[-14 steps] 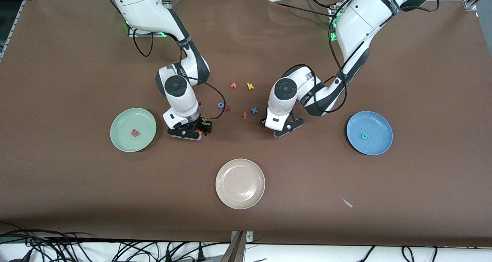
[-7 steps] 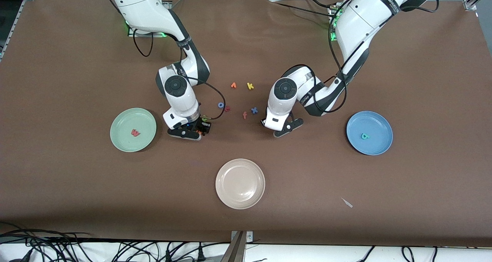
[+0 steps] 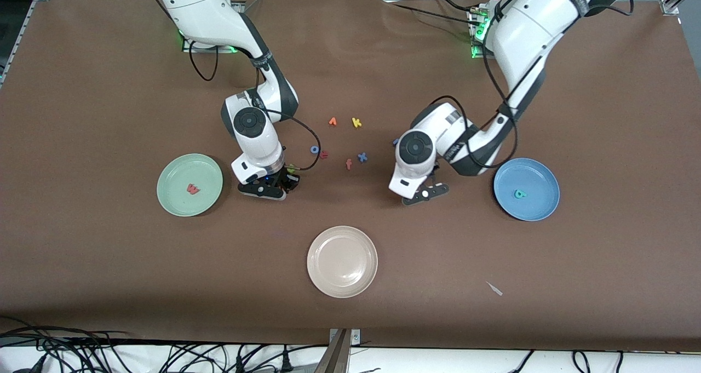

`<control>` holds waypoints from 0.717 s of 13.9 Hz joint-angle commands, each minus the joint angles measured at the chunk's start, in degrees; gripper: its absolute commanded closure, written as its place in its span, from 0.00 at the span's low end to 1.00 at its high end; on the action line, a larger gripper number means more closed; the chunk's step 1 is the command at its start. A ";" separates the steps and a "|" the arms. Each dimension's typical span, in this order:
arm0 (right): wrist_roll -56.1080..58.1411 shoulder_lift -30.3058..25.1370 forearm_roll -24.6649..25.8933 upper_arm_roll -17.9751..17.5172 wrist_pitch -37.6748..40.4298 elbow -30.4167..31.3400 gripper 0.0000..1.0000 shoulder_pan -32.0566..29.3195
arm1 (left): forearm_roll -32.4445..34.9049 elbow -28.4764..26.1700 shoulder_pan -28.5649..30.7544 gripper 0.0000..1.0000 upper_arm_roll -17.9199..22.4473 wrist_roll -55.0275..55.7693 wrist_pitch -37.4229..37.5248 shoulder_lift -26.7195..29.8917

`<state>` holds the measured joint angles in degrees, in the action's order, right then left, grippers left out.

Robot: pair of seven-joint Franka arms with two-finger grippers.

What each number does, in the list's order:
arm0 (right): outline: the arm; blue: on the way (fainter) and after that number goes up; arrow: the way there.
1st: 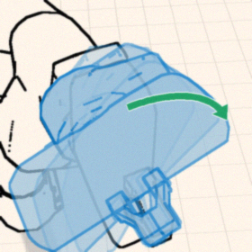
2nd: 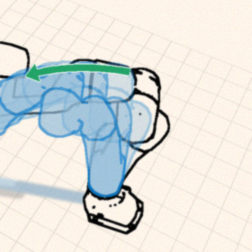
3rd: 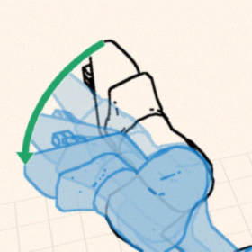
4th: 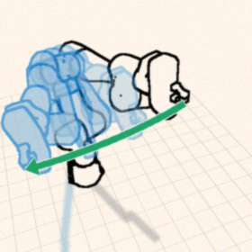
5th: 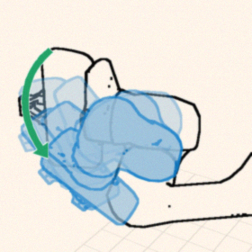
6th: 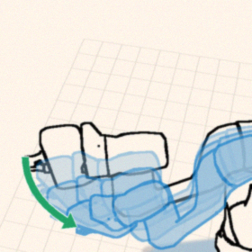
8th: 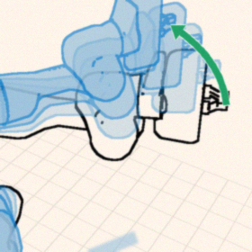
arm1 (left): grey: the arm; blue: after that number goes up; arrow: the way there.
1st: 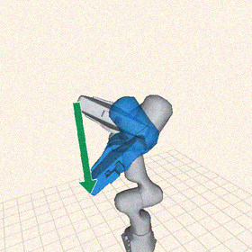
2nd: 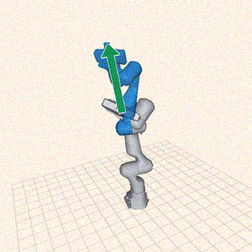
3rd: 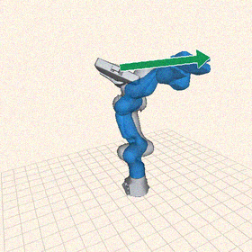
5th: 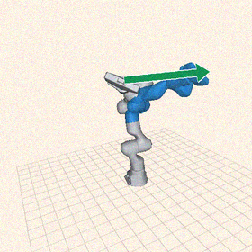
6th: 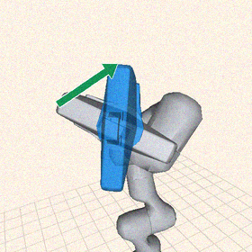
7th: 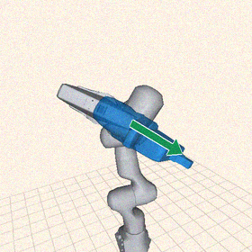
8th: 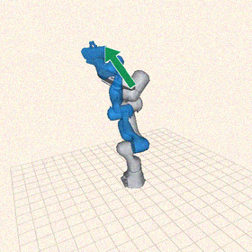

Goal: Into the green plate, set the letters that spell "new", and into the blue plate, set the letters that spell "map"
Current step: 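Place the a on the blue plate while the right gripper places the e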

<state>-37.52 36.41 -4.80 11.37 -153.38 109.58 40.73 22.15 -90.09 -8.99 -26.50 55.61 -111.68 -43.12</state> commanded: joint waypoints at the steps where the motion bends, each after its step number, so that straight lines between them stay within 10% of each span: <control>1: 3.14 -1.60 -0.91 0.41 2.28 0.20 0.83 -0.03 | -1.58 2.28 4.74 1.00 -0.31 -18.72 8.21 1.89; 10: 25.63 -11.88 -0.91 5.23 20.65 0.63 0.83 -8.73 | 1.84 1.32 21.80 0.97 0.22 -62.62 14.82 2.61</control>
<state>-16.45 27.10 -4.80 15.37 -135.34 108.59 32.86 22.39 -87.87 10.80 -26.01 -0.86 -97.12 -39.80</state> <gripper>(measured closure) 0.718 0.727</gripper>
